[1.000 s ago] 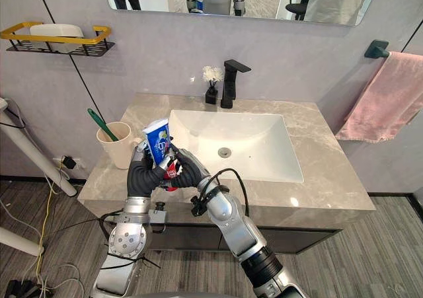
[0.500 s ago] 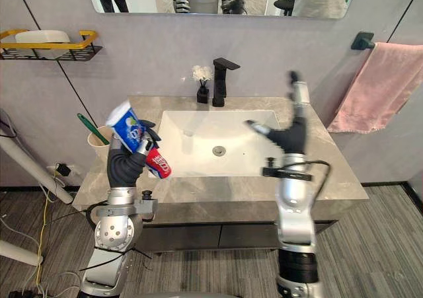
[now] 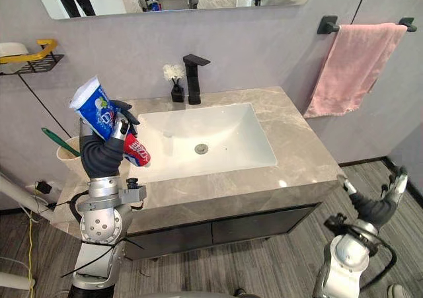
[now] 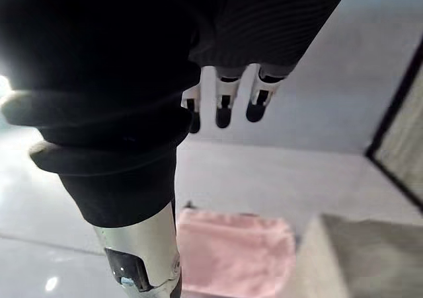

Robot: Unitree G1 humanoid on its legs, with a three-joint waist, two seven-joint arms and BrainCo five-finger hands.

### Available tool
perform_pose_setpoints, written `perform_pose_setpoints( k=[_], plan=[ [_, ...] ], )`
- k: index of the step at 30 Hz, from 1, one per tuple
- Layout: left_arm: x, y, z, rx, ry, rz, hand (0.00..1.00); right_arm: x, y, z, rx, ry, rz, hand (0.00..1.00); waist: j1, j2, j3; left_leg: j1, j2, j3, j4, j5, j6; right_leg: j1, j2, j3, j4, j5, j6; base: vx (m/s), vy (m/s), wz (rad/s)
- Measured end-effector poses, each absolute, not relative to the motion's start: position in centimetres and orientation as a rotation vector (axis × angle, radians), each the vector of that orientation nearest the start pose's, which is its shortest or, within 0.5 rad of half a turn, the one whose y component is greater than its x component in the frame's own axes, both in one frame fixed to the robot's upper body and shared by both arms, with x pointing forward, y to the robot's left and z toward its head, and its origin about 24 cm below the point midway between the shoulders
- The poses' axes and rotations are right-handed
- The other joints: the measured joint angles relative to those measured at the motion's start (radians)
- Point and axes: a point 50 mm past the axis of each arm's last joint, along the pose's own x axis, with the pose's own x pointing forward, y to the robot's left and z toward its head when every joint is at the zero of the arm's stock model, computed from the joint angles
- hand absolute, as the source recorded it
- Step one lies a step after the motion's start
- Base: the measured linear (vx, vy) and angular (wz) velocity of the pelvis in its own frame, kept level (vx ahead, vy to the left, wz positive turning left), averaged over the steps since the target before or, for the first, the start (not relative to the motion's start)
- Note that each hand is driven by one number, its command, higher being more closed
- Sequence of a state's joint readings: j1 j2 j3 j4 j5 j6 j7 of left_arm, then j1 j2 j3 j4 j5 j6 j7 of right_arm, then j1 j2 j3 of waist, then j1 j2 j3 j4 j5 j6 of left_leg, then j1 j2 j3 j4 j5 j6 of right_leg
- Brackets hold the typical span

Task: Organize washtable

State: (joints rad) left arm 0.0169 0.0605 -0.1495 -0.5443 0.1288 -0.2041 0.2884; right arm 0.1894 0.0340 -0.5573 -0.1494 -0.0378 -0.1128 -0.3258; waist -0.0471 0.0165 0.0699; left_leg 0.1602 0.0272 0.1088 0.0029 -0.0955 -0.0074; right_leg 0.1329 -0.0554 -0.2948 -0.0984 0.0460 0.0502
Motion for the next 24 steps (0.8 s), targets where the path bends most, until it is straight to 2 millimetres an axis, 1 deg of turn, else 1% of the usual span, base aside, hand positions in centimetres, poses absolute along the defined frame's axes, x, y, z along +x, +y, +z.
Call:
perform_pose_setpoints(
  k=[2,3,4,5,7,8,10,11,13,16,17,18,20,21,24],
  plan=[
    [21.0,13.3,17.8,0.022,-0.759,0.135,1.00,15.7,-29.0,3.9,-0.101,-0.030,-0.915,0.00,0.000,-0.001,0.000,0.002,0.004,0.006,0.001,-0.001,-0.002,0.000,0.003,0.003,0.000,0.000,0.000,-0.02,-0.009,-0.08],
    [21.1,13.2,17.9,0.021,-0.765,0.132,1.00,15.3,-28.5,3.0,-0.081,0.007,-0.900,0.00,0.000,-0.001,0.000,0.002,0.007,0.008,0.002,-0.002,-0.002,0.000,0.005,0.003,0.000,0.000,0.000,-0.02,-0.010,-0.06],
    [21.1,13.2,18.0,0.021,-0.768,0.132,1.00,14.9,-27.9,1.9,-0.058,0.060,-0.872,0.00,0.000,0.000,0.000,0.002,0.009,0.010,0.004,-0.002,-0.002,0.001,0.006,0.003,0.000,0.000,0.000,-0.02,-0.006,-0.03],
    [21.1,13.2,18.1,0.022,-0.771,0.132,1.00,14.7,-27.6,1.2,-0.056,0.093,-0.854,0.00,0.001,0.000,-0.001,0.002,0.009,0.012,0.004,-0.002,-0.003,0.001,0.006,0.003,0.000,0.000,0.000,0.00,0.000,0.00],
    [21.3,13.3,18.5,0.039,-0.794,0.140,1.00,13.7,-26.2,-1.6,-0.002,0.227,-0.765,0.00,0.005,0.001,-0.002,0.002,0.011,0.016,0.006,-0.002,-0.003,0.001,0.007,0.003,0.000,0.000,0.000,-0.01,0.004,-0.02],
    [21.3,13.3,18.6,0.045,-0.799,0.145,1.00,13.5,-25.8,-2.2,0.008,0.256,-0.747,0.00,0.005,0.003,-0.003,0.003,0.011,0.017,0.006,-0.002,-0.003,0.001,0.007,0.003,0.000,0.000,0.000,-0.01,0.013,-0.04],
    [21.5,14.0,19.2,0.077,-0.824,0.185,1.00,12.7,-24.6,-4.4,0.038,0.362,-0.676,0.00,0.005,0.009,-0.008,0.005,0.012,0.023,0.006,-0.002,-0.003,0.002,0.006,0.003,0.000,0.001,-0.001,-0.01,0.016,-0.06],
    [21.6,14.4,19.4,0.086,-0.833,0.207,1.00,12.5,-24.3,-4.9,0.047,0.390,-0.657,0.00,0.005,0.012,-0.009,0.006,0.012,0.025,0.006,-0.002,-0.003,0.003,0.006,0.002,0.000,0.001,-0.001,-0.01,0.015,-0.07],
    [21.9,15.9,19.9,0.152,-0.852,0.284,1.00,11.7,-23.7,-6.6,0.089,0.475,-0.622,0.00,0.006,0.017,-0.015,0.008,0.014,0.028,0.006,-0.003,-0.005,0.005,0.007,-0.001,0.000,0.001,-0.001,-0.01,0.006,-0.02],
    [21.8,17.6,20.3,0.192,-0.864,0.368,1.00,10.9,-23.3,-8.1,0.127,0.547,-0.611,0.00,0.007,0.020,-0.019,0.009,0.016,0.028,0.005,-0.003,-0.005,0.005,0.008,-0.005,0.000,0.001,-0.001,0.00,0.004,0.01],
    [21.8,18.6,20.3,0.216,-0.860,0.416,1.00,10.3,-23.0,-8.9,0.157,0.588,-0.609,0.00,0.009,0.019,-0.020,0.010,0.016,0.026,0.006,-0.003,-0.005,0.007,0.008,-0.007,0.000,0.001,-0.001,0.00,0.012,0.03],
    [21.9,19.1,20.2,0.224,-0.854,0.436,1.00,10.2,-22.9,-9.1,0.164,0.599,-0.607,0.00,0.009,0.018,-0.021,0.010,0.016,0.025,0.005,-0.003,-0.005,0.007,0.007,-0.008,0.000,0.001,-0.001,0.00,0.017,0.05],
    [22.0,20.8,19.9,0.265,-0.816,0.505,1.00,9.5,-22.6,-10.0,0.178,0.649,-0.594,0.00,0.009,0.014,-0.029,0.010,0.015,0.018,0.005,-0.003,-0.005,0.013,0.006,-0.018,0.000,0.001,-0.001,0.00,0.020,0.09],
    [22.1,21.1,19.9,0.275,-0.811,0.520,1.00,9.3,-22.7,-10.2,0.175,0.662,-0.593,0.00,0.009,0.012,-0.030,0.010,0.014,0.015,0.004,-0.003,-0.005,0.016,0.006,-0.022,0.000,0.000,-0.001,-0.01,0.019,0.12],
    [22.0,23.0,20.1,0.330,-0.797,0.593,1.00,8.5,-22.4,-11.1,0.191,0.718,-0.577,0.00,0.010,0.002,-0.049,0.009,0.011,0.007,-0.001,-0.003,-0.005,0.019,0.003,-0.035,0.000,0.000,-0.002,0.00,0.024,0.08]
  ],
)
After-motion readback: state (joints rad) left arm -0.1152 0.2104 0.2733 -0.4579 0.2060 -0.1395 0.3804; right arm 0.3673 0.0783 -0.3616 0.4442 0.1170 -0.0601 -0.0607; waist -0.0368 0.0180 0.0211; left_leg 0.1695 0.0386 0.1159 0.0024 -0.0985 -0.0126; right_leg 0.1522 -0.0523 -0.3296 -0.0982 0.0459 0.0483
